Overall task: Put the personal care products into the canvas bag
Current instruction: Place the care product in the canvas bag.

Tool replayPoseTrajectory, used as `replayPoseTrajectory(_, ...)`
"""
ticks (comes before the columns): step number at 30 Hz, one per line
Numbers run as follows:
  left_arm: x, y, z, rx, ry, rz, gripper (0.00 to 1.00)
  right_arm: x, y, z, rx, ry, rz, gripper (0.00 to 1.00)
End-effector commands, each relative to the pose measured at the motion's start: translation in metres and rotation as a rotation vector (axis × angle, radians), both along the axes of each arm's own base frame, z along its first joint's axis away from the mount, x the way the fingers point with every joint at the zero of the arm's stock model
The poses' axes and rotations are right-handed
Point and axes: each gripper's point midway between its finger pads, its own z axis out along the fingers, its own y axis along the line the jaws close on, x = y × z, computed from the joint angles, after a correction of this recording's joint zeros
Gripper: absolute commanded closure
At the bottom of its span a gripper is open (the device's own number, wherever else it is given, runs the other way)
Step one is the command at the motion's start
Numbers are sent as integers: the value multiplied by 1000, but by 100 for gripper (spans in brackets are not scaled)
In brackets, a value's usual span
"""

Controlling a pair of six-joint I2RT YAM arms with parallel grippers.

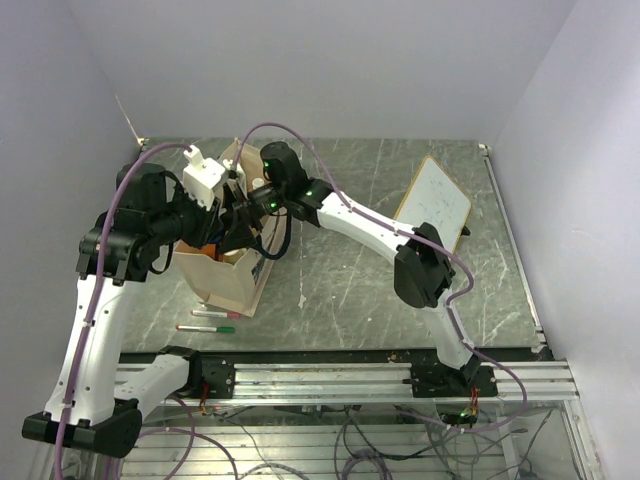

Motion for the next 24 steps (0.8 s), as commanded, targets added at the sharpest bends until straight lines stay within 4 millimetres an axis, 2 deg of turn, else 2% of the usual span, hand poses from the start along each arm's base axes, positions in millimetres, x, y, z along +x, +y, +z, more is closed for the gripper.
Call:
replayPoseTrajectory(1, -6, -9, 16, -59, -45, -38, 93, -15, 4, 15, 49, 17, 66, 38)
replayPoseTrajectory(10, -8, -3, 2, -47, -10, -3, 93, -34, -4, 4, 14, 90, 106, 45)
replayPoseTrajectory(19, -13, 3, -14, 5, 30, 0, 93, -30, -5, 3, -6, 59, 78, 46)
replayPoseTrajectory(24, -16, 8, -22, 38, 49, -6, 93, -28, -6, 11, -2, 30, 61, 45)
